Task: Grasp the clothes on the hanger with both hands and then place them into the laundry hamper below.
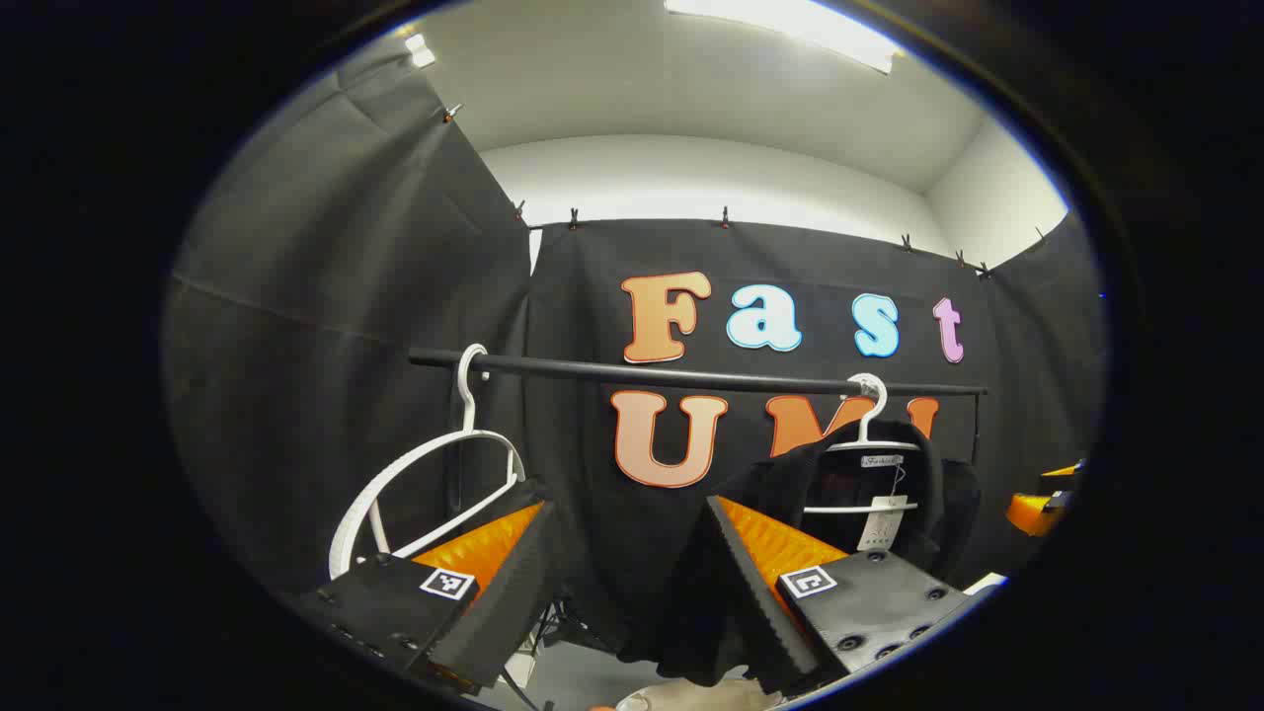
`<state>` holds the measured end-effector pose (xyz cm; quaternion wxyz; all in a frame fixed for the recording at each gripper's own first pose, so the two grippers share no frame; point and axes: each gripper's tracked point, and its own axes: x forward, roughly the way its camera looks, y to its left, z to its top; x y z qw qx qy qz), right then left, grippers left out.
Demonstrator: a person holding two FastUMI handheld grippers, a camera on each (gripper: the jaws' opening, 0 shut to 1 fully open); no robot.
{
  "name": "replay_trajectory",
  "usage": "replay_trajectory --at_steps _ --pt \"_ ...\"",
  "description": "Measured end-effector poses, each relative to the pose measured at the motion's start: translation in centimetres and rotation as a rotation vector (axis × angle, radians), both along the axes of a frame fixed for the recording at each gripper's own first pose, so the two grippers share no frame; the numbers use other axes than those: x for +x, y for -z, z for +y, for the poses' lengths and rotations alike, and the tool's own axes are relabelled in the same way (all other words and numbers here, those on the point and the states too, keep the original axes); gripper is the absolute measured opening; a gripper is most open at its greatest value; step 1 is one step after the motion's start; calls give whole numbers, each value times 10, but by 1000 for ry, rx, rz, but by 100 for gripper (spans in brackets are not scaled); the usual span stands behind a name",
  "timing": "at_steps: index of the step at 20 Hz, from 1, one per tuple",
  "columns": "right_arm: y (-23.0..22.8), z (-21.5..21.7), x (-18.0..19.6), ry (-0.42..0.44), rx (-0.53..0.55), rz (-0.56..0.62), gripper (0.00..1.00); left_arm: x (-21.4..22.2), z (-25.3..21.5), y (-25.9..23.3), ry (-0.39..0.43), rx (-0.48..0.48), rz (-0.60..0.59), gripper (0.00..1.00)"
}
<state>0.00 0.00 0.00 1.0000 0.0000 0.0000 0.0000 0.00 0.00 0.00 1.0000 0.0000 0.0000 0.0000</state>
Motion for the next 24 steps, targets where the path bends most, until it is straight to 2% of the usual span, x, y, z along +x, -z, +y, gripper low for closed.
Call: replay_trajectory --at_steps 3,4,6,8,10,11,12,15,16,17,19,20,24 --pt "1 5 -3 16 -12 1 93 1 2 1 15 -19 11 96" --pt "1 6 -5 23 -16 3 93 1 3 2 20 -22 14 93" --pt "3 11 -6 42 -20 5 93 1 6 1 35 -22 16 100" --pt "4 15 -9 59 -21 5 93 0 13 1 50 -10 15 93" --pt "5 19 -13 82 -19 4 93 0 28 -2 49 3 8 96" --pt "4 22 -15 93 -16 2 93 -2 34 -2 52 5 7 93" --pt "5 25 -16 104 -12 1 93 -2 39 -1 55 9 7 96" --pt "10 33 -21 135 -5 7 93 1 52 3 73 21 11 96" --pt "11 36 -23 143 -5 9 93 2 55 5 79 21 15 93" --pt "13 39 -24 148 -5 13 93 3 58 7 80 21 21 96" --pt "15 50 -24 138 -4 23 93 4 62 10 82 17 31 93" --pt "16 54 -24 134 -8 26 93 4 63 11 85 13 30 96" --pt "22 67 -16 112 -23 47 93 3 66 16 91 5 38 96"
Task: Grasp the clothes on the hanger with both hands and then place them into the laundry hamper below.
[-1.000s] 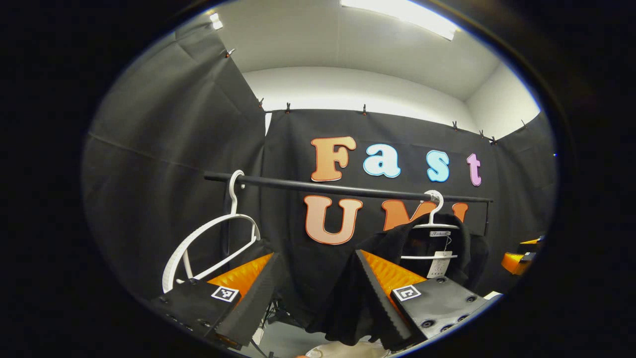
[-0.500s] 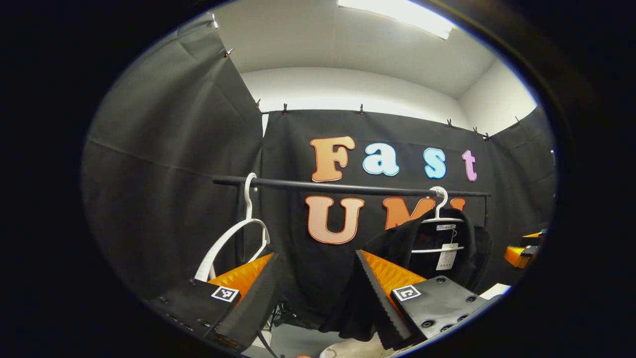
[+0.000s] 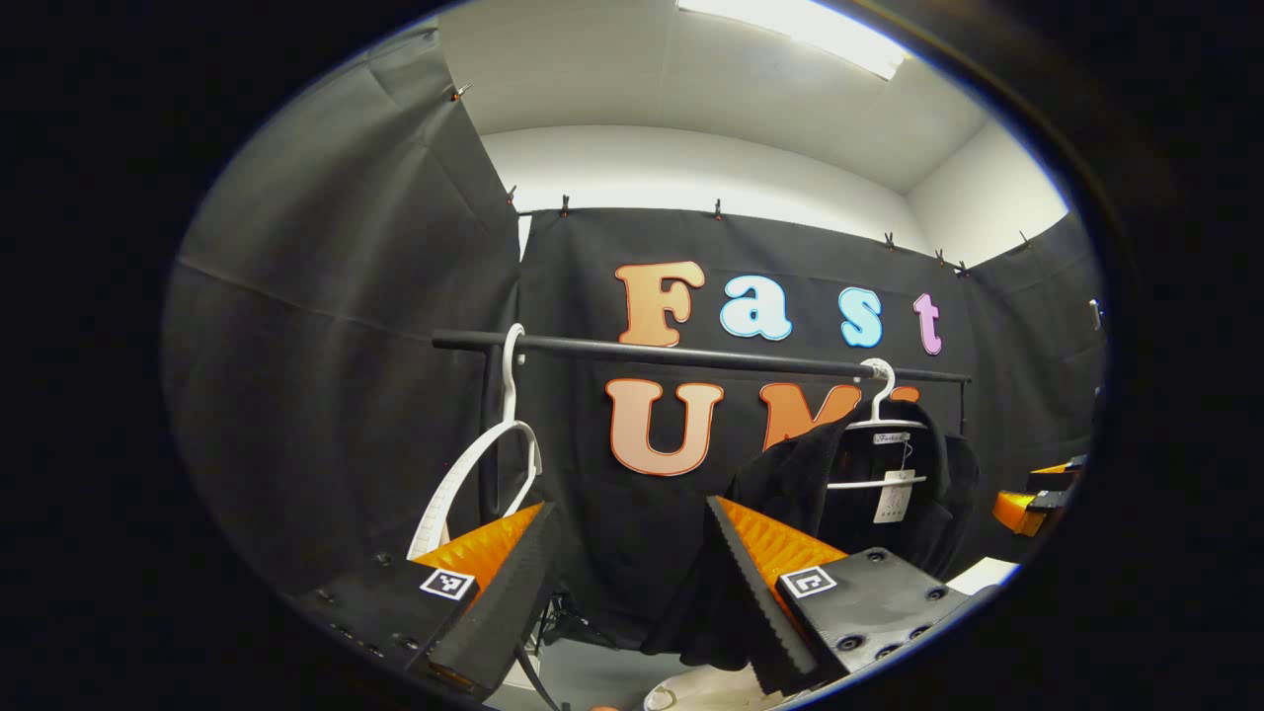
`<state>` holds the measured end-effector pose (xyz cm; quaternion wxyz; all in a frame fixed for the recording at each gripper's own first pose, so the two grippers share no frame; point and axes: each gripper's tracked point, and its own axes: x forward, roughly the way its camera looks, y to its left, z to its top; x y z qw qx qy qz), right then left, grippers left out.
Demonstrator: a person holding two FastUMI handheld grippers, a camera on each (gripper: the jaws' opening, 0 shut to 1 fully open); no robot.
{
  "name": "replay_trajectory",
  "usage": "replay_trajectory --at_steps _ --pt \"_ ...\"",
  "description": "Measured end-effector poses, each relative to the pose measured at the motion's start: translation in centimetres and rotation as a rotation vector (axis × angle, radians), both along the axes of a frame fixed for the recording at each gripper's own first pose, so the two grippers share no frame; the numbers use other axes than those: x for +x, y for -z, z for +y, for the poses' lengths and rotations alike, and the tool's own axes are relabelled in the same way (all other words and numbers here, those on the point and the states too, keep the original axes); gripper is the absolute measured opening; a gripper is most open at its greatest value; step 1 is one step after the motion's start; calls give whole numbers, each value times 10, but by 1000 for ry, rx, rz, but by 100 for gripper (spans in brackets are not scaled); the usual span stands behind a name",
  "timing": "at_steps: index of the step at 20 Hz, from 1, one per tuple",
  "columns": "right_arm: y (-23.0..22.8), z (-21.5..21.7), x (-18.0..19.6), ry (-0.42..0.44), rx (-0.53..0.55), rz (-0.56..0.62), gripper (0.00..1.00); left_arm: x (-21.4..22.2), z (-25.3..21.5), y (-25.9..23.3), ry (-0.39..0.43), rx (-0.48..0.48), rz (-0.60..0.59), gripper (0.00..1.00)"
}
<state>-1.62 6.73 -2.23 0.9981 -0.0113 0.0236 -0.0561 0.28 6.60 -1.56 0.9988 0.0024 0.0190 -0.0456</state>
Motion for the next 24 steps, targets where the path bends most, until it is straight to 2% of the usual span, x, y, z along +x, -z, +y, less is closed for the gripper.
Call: replay_trajectory --at_steps 8,15,17,18,23,24 --pt "32 23 40 -56 1 56 93 -6 3 8 -8 -10 17 96" --pt "53 20 88 -36 -11 80 93 -10 7 9 -6 -8 24 96" --pt "58 16 103 -21 2 91 93 -11 6 12 -3 -10 31 100" --pt "60 14 108 -14 14 94 93 -10 5 13 -3 -10 36 96" --pt "74 7 142 -20 85 123 93 -9 -1 14 -40 -22 38 96" --pt "78 6 148 -25 95 131 93 -7 -6 15 -37 -19 37 100"
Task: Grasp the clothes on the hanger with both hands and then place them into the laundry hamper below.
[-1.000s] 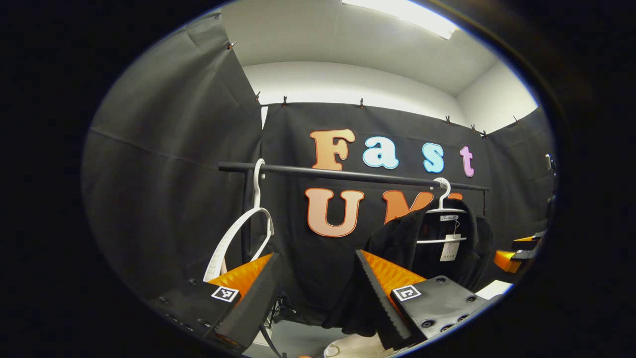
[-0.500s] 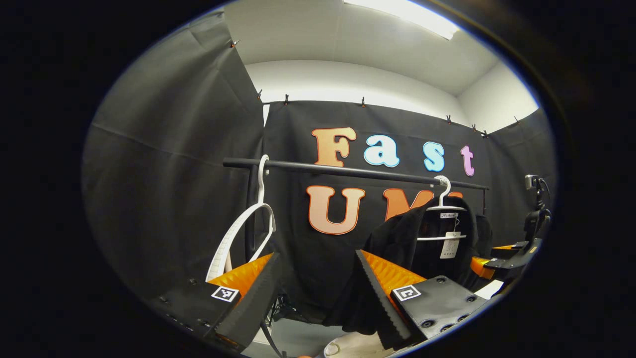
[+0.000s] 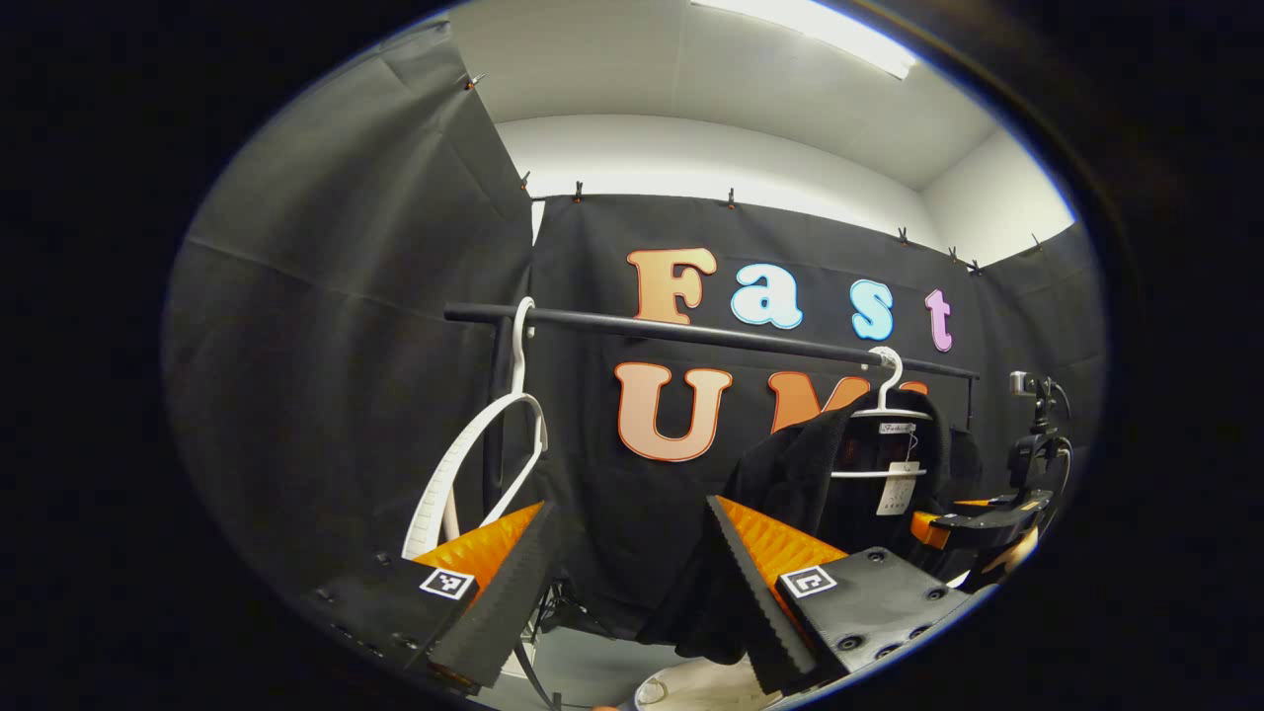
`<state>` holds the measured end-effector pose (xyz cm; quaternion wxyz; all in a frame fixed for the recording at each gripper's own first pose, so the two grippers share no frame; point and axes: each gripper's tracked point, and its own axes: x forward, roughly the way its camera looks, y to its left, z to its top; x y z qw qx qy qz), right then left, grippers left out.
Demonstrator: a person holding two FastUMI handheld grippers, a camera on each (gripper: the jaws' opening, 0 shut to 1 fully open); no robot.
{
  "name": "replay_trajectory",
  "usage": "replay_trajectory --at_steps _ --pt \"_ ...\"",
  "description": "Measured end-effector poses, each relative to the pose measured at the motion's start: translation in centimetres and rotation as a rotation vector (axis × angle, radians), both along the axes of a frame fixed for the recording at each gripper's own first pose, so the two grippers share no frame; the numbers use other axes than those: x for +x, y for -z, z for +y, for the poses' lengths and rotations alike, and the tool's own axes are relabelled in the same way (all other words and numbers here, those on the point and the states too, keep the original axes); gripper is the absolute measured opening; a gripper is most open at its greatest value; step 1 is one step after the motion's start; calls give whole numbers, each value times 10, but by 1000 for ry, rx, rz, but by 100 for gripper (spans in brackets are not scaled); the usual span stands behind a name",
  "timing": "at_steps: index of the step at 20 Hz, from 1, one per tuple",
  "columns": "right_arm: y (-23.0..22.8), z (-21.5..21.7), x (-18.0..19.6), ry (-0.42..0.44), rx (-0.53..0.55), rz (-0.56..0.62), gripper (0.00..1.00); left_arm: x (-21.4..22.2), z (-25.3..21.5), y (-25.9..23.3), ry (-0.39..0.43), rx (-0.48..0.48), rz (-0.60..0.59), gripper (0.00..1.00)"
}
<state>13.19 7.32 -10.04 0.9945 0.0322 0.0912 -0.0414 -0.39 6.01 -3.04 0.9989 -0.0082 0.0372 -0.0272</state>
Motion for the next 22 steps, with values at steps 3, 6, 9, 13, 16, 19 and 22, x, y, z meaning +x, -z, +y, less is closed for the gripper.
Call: replay_trajectory --at_steps 3,6,9,13,16,19,22 --pt "7 0 18 -25 16 15 93 5 -8 1 -29 12 -6 96" --pt "8 3 31 -66 22 14 83 6 -23 6 -42 3 1 96" --pt "12 4 35 -107 28 6 71 6 -37 12 -55 4 9 99" --pt "13 3 36 -160 43 -1 37 10 -62 19 -45 16 2 96" --pt "13 4 29 -209 53 0 9 21 -88 34 -28 40 11 93" --pt "11 3 23 -251 54 0 9 34 -122 52 6 55 30 100" --pt "11 -1 17 -279 71 -1 6 48 -154 73 46 46 52 96"
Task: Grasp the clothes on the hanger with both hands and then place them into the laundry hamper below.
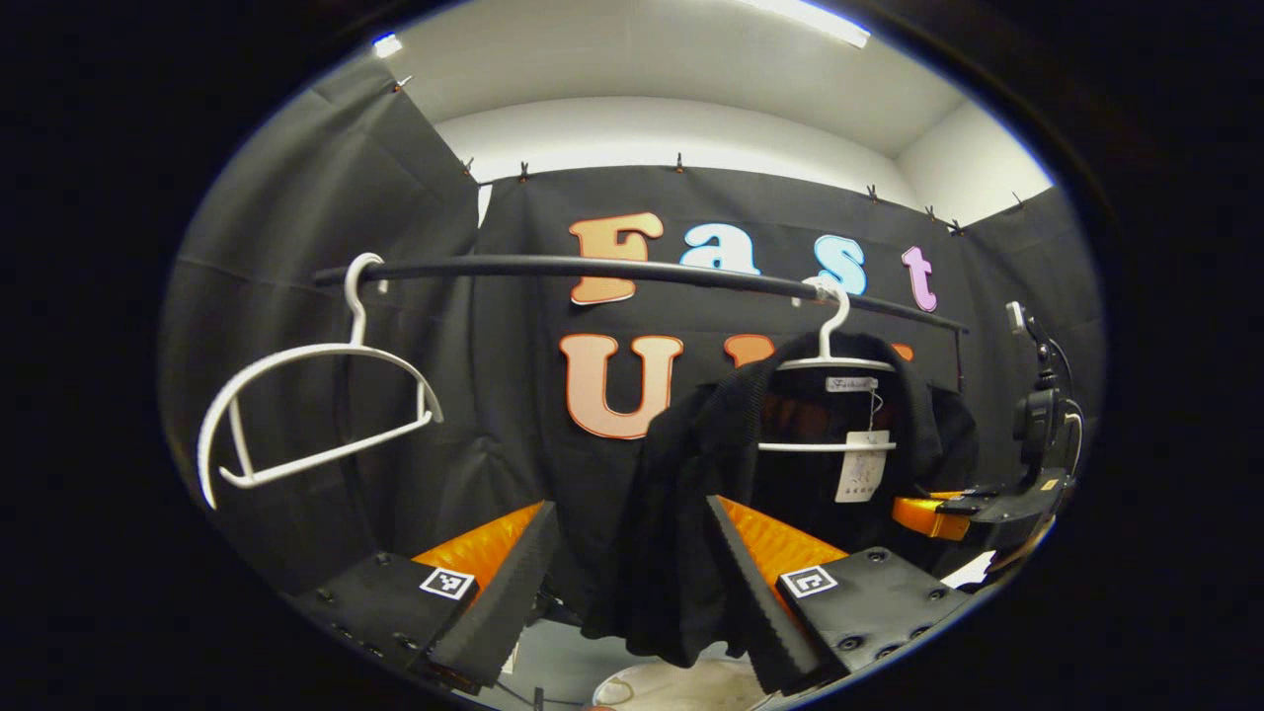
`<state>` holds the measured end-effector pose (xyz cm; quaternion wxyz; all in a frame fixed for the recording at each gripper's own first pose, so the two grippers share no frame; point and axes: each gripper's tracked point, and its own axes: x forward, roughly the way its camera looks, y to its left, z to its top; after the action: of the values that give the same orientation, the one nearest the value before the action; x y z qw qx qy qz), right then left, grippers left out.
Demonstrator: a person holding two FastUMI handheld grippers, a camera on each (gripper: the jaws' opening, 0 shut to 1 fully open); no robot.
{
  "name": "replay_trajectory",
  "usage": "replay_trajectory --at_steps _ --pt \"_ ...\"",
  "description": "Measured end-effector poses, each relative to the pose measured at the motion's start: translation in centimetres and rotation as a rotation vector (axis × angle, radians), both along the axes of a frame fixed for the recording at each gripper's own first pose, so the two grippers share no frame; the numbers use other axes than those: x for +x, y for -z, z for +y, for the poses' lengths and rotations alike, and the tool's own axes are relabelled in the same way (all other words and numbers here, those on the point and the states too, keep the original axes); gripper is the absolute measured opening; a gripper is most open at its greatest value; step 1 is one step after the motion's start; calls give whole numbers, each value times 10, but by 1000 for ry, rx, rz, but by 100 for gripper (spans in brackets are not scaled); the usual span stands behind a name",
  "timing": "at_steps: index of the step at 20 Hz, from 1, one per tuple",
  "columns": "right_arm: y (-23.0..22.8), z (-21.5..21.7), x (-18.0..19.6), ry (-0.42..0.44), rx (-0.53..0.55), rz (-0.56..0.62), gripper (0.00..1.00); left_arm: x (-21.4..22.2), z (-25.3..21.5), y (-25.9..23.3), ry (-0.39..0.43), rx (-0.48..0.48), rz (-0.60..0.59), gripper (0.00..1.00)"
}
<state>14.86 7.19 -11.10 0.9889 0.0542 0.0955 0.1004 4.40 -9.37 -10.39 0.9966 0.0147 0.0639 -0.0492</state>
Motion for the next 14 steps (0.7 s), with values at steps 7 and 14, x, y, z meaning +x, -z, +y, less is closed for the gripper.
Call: replay_trajectory --at_steps 7,14 --pt "-3 -6 -20 -40 7 -18 2 51 -55 44 87 -5 2 97" --pt "-5 -17 -30 -19 13 -23 2 107 -81 95 125 4 71 96"
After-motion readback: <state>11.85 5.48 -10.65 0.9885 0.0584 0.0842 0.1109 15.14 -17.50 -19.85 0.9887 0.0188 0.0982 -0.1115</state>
